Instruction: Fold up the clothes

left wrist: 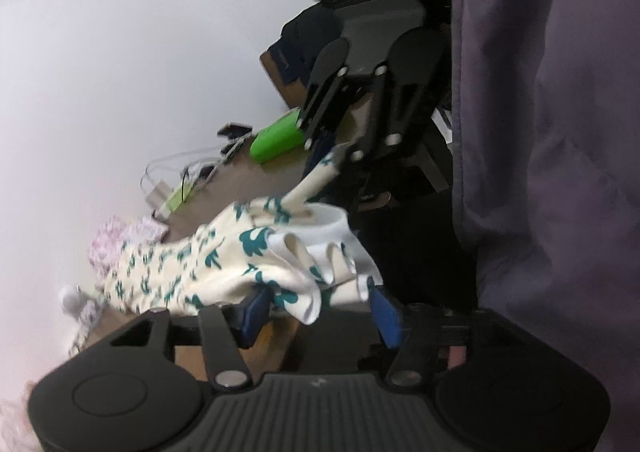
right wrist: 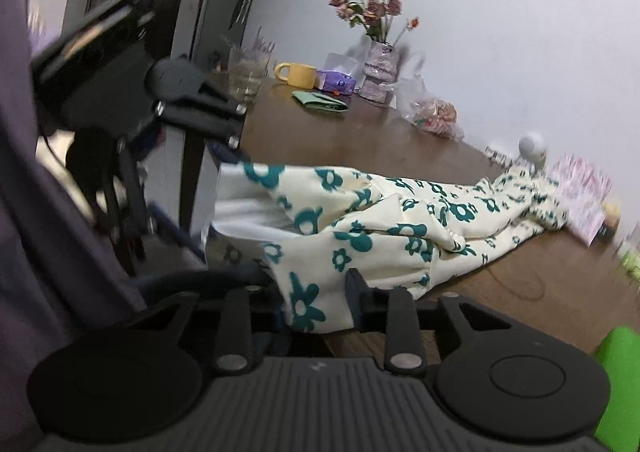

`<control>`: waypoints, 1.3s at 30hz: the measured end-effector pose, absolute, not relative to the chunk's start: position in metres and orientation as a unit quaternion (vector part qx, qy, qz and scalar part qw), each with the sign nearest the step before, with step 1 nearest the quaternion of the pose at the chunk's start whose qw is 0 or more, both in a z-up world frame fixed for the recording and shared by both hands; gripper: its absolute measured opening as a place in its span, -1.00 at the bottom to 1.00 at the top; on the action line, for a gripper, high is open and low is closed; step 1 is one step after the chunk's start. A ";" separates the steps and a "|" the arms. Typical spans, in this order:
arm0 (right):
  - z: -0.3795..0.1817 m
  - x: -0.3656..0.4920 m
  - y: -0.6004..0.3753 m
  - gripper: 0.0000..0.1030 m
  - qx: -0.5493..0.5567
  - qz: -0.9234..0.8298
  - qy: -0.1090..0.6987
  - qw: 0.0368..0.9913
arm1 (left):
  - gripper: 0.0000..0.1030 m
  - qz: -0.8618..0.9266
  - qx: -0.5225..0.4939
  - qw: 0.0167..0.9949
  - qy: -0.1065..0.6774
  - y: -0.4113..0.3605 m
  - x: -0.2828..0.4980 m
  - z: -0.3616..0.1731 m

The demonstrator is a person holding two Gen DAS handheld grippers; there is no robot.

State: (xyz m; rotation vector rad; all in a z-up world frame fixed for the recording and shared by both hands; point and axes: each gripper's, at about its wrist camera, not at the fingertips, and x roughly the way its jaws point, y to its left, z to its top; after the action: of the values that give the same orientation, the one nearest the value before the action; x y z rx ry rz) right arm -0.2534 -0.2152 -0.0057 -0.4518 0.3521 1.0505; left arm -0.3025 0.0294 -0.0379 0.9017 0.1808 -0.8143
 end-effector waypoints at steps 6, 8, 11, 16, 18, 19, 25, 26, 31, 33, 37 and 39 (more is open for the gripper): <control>-0.002 -0.251 -0.219 -0.79 -0.185 0.498 0.181 0.828 | 0.26 -0.361 0.435 0.824 0.040 0.021 -0.301 -0.037; -0.003 -0.250 -0.222 -0.79 -0.176 0.498 0.185 0.829 | 0.27 -0.352 0.449 0.821 0.033 0.019 -0.301 -0.041; -0.004 -0.250 -0.223 -0.79 -0.172 0.499 0.186 0.829 | 0.29 -0.345 0.457 0.820 0.027 0.019 -0.301 -0.043; -0.004 -0.248 -0.222 -0.79 -0.172 0.501 0.188 0.827 | 0.30 -0.352 0.457 0.816 0.030 0.019 -0.301 -0.043; -0.004 -0.247 -0.221 -0.79 -0.172 0.502 0.189 0.826 | 0.10 -0.362 0.456 0.813 0.037 0.020 -0.299 -0.043; -0.003 -0.247 -0.221 -0.79 -0.172 0.503 0.189 0.826 | -0.11 -0.367 0.448 0.814 0.044 0.021 -0.297 -0.040; 0.000 -0.247 -0.222 -0.79 -0.170 0.503 0.193 0.825 | -0.63 -0.397 0.399 0.822 0.088 0.030 -0.287 -0.021; 0.000 -0.247 -0.223 -0.79 -0.168 0.504 0.194 0.825 | -0.67 -0.402 0.391 0.823 0.096 0.032 -0.285 -0.018; 0.004 -0.251 -0.230 -0.88 -0.151 0.524 0.204 0.813 | -0.74 -0.424 0.347 0.826 0.129 0.040 -0.277 -0.002; 0.010 -0.254 -0.234 -0.90 -0.147 0.532 0.202 0.809 | -0.75 -0.429 0.323 0.835 0.121 0.046 -0.273 0.012; 0.030 -0.249 -0.238 -0.91 -0.129 0.531 0.186 0.817 | -0.76 -0.438 0.275 0.850 0.103 0.058 -0.264 0.040; 0.041 -0.226 -0.233 -0.91 -0.104 0.502 0.180 0.840 | -0.75 -0.440 0.249 0.858 0.094 0.064 -0.257 0.054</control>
State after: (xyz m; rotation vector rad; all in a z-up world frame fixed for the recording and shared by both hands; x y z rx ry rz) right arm -0.2263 -0.2331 0.0412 -0.2197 0.3801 1.0603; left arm -0.2573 0.0636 0.0539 0.5227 0.1968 -0.9239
